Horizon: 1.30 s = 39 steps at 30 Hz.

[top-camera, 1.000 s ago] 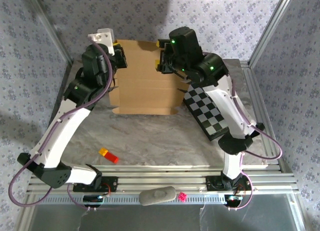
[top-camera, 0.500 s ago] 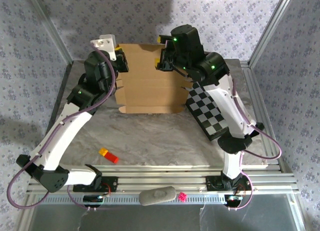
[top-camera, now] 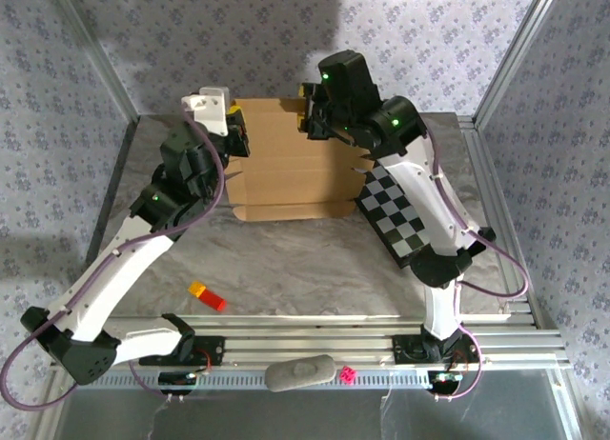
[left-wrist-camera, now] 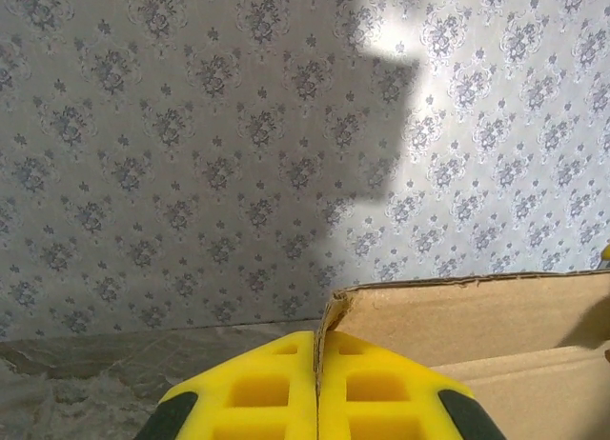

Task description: Fold the paper box

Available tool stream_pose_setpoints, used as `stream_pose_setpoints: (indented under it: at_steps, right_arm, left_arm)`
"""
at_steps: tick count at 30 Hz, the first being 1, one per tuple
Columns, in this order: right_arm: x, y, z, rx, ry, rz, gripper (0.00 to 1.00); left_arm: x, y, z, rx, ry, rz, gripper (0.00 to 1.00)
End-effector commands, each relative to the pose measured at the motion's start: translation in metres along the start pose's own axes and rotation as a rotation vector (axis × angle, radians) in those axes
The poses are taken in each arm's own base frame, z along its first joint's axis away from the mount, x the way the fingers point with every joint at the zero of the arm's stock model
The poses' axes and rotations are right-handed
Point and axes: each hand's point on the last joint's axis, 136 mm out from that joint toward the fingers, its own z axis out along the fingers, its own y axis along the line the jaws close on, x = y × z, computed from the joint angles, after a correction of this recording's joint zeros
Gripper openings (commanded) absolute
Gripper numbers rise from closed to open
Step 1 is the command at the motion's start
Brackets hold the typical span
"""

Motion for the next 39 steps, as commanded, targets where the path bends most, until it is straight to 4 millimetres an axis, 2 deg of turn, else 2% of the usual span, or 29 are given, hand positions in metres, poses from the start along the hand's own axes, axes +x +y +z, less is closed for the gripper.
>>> stream_pose_setpoints:
  at_steps: [1, 2, 3, 4, 7, 8, 12, 16, 18, 20, 23, 27, 30, 33, 35, 39]
  right_arm:
    - [-0.006, -0.011, -0.003, 0.042, -0.015, 0.038, 0.3]
    - [-0.006, -0.01, -0.003, 0.04, -0.013, 0.038, 0.25]
    - [-0.006, -0.011, -0.002, 0.043, -0.014, 0.04, 0.23]
    - [-0.007, -0.012, -0.002, 0.05, -0.014, 0.041, 0.18]
    - [-0.011, -0.013, -0.003, 0.059, -0.018, 0.045, 0.07]
    - [-0.012, -0.013, -0.003, 0.059, -0.019, 0.043, 0.03]
    - [-0.016, -0.011, -0.002, 0.05, -0.023, 0.043, 0.0]
    - [-0.017, -0.008, 0.001, 0.036, -0.023, 0.03, 0.0]
    - [-0.019, -0.004, 0.002, 0.019, -0.027, 0.011, 0.0]
    - [-0.019, 0.002, 0.003, -0.004, -0.025, -0.021, 0.0]
    - [-0.017, 0.011, 0.003, -0.03, -0.011, -0.08, 0.0]
    - [-0.014, 0.003, -0.003, 0.018, 0.013, -0.143, 0.0]
    - [-0.009, 0.001, -0.022, 0.006, 0.007, -0.244, 0.0]
    - [-0.001, -0.006, -0.046, -0.011, -0.005, -0.354, 0.0]
    - [0.002, -0.017, -0.063, 0.001, -0.011, -0.423, 0.0]
    - [0.01, -0.038, -0.091, 0.002, 0.001, -0.524, 0.0]
  left_arm:
    - [-0.031, -0.007, -0.011, 0.051, -0.107, -0.026, 0.0]
    - [-0.031, -0.008, -0.011, 0.056, -0.108, -0.023, 0.0]
    - [-0.032, -0.009, -0.011, 0.066, -0.11, -0.021, 0.04]
    - [-0.033, -0.01, -0.012, 0.074, -0.113, -0.022, 0.2]
    - [-0.044, -0.012, -0.018, 0.095, -0.13, -0.079, 0.91]
    - [-0.053, -0.012, -0.023, 0.104, -0.136, -0.115, 0.99]
    - [-0.081, -0.012, -0.041, 0.134, -0.087, -0.271, 0.99]
    - [-0.079, 0.004, -0.056, 0.084, -0.004, -0.431, 0.97]
    - [-0.078, 0.02, -0.06, 0.054, 0.037, -0.523, 0.9]
    - [-0.072, 0.043, -0.061, -0.012, 0.091, -0.631, 0.81]
    - [-0.061, 0.075, -0.064, -0.093, 0.159, -0.631, 0.79]
    - [-0.049, 0.111, -0.073, -0.191, 0.168, -0.613, 0.78]
    - [-0.025, 0.133, -0.076, -0.276, 0.186, -0.6, 0.77]
    - [0.009, 0.153, -0.077, -0.366, 0.228, -0.597, 0.76]
    - [0.034, 0.166, -0.076, -0.432, 0.254, -0.59, 0.76]
    - [0.068, 0.187, -0.076, -0.537, 0.253, -0.61, 0.76]
